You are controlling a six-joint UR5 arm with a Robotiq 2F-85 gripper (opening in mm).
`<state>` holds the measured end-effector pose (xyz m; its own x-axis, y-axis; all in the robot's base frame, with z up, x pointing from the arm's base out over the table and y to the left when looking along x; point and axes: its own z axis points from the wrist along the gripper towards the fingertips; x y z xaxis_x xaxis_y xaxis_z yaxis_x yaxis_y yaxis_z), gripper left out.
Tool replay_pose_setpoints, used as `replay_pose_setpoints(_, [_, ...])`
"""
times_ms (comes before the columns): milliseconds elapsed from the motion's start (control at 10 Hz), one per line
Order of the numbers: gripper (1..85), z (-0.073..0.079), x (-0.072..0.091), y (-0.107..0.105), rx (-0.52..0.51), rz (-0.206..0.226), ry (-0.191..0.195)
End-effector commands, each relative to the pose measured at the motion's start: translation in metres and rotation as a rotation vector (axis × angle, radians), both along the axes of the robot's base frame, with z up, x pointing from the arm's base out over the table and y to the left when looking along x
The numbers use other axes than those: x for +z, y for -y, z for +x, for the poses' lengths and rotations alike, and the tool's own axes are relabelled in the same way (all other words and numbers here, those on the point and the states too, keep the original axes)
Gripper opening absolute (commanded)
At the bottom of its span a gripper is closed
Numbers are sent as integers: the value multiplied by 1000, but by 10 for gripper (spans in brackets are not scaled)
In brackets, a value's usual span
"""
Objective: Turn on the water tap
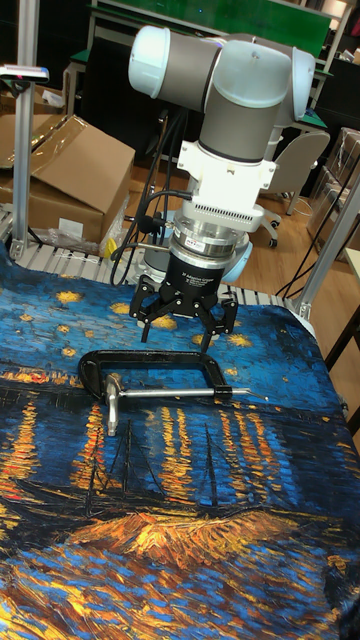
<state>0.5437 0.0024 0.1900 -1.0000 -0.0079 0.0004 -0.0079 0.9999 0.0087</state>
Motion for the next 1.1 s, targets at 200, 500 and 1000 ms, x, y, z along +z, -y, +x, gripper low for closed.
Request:
replay_pose_setpoints(200, [10, 34, 2, -10, -72, 31, 131])
replay_pose_setpoints(500, [10, 35, 2, -10, -70, 28, 134])
replay_pose_setpoints(1000, [10, 37, 0, -7, -59, 27, 148])
